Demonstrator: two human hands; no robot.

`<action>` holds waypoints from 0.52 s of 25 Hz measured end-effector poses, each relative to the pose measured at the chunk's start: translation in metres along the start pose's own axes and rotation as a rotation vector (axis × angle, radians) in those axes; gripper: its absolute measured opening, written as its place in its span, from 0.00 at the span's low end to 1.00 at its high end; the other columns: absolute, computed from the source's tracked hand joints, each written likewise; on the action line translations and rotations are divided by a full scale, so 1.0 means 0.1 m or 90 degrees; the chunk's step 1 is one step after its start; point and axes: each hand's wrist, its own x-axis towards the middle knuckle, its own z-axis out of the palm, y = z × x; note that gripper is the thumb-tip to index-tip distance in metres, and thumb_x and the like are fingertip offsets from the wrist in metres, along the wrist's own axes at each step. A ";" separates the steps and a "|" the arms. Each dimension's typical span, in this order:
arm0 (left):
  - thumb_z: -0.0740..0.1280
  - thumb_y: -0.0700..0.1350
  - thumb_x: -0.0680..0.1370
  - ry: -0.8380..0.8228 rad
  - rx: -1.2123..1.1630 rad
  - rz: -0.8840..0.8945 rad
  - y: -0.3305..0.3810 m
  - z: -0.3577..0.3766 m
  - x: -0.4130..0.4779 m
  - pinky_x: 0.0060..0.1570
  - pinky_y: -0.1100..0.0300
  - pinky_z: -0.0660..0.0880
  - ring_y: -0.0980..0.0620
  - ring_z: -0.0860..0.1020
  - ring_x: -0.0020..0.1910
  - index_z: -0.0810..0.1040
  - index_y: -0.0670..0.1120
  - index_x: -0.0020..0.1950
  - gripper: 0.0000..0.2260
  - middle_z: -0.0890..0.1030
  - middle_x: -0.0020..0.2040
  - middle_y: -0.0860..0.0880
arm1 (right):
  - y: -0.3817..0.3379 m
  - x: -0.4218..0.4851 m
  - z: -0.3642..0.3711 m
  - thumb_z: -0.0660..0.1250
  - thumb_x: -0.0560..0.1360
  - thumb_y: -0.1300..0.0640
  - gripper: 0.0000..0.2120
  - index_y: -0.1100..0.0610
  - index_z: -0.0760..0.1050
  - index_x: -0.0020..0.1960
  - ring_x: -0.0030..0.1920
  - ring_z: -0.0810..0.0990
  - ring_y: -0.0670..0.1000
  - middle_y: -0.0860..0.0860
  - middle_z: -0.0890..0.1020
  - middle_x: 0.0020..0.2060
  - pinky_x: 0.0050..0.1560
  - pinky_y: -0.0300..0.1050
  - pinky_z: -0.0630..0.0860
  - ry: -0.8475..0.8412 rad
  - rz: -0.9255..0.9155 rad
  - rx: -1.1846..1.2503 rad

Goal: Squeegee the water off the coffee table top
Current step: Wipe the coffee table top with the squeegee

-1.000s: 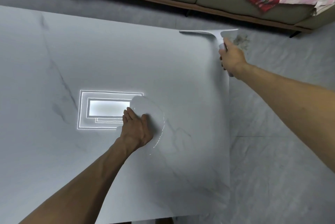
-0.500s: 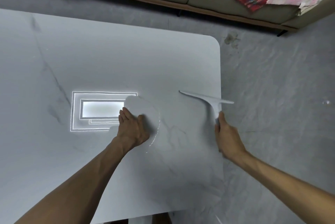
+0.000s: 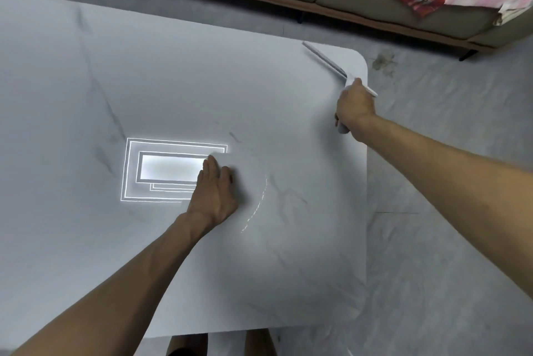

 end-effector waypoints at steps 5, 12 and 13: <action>0.63 0.35 0.65 0.042 0.030 0.007 -0.28 0.15 -0.32 0.62 0.43 0.66 0.29 0.63 0.64 0.71 0.36 0.53 0.16 0.66 0.62 0.28 | 0.08 -0.39 0.41 0.51 0.79 0.64 0.26 0.60 0.48 0.76 0.50 0.69 0.53 0.59 0.70 0.54 0.50 0.52 0.73 -0.063 -0.055 -0.077; 0.63 0.34 0.65 0.048 0.029 -0.048 -0.24 0.28 -0.57 0.59 0.44 0.66 0.29 0.65 0.61 0.72 0.36 0.51 0.15 0.68 0.61 0.30 | 1.06 -1.73 0.52 0.52 0.82 0.57 0.33 0.45 0.33 0.77 0.46 0.75 0.51 0.55 0.74 0.51 0.47 0.41 0.68 -0.305 -0.144 -0.199; 0.63 0.33 0.65 0.052 0.021 -0.054 -0.25 0.30 -0.62 0.59 0.44 0.66 0.30 0.66 0.61 0.72 0.35 0.51 0.15 0.68 0.60 0.31 | 1.14 -1.82 0.44 0.52 0.82 0.57 0.33 0.45 0.34 0.77 0.47 0.75 0.51 0.53 0.74 0.51 0.48 0.41 0.67 -0.315 -0.155 -0.218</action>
